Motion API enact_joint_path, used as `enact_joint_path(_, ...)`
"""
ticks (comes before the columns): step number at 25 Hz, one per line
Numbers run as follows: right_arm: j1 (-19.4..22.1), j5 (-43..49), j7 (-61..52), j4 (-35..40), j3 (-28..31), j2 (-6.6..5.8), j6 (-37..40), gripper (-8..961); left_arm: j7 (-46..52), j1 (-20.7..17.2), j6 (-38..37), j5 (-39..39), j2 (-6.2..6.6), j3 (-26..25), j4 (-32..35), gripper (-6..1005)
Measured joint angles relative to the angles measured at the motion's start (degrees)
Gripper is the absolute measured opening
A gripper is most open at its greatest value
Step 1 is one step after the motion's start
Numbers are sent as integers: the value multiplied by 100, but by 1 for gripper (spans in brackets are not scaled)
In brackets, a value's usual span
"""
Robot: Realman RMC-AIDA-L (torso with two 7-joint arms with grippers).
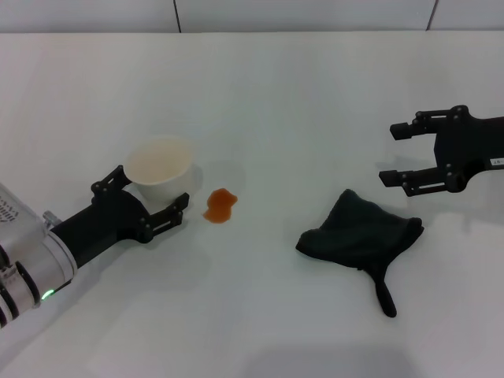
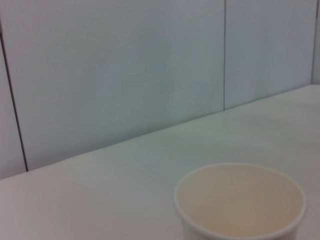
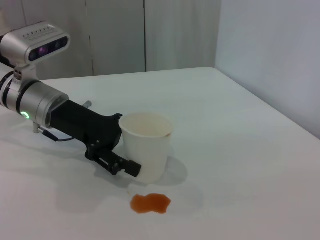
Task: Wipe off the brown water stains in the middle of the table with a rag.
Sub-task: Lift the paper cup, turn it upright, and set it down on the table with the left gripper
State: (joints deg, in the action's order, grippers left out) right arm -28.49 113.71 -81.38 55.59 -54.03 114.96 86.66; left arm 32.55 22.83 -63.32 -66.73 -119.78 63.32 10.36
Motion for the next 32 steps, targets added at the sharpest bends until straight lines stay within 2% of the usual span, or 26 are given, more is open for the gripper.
enact_joint_path(10, -40, 0, 5, -2, -13, 8, 0, 766, 335, 285, 124, -55, 52, 20, 35, 874)
enact_joint_path(15, -43, 0, 6, -4, -20, 9, 0, 766, 365, 308, 140, -67, 51, 22, 36, 874)
enact_joint_path(22, -43, 1, 14, 15, -20, 9, 0, 765, 372, 204, 87, -69, 42, 23, 36, 875)
enact_joint_path(32, -43, 8, 18, 54, -19, 2, 14, 765, 360, -197, -328, 49, 36, -24, 49, 875)
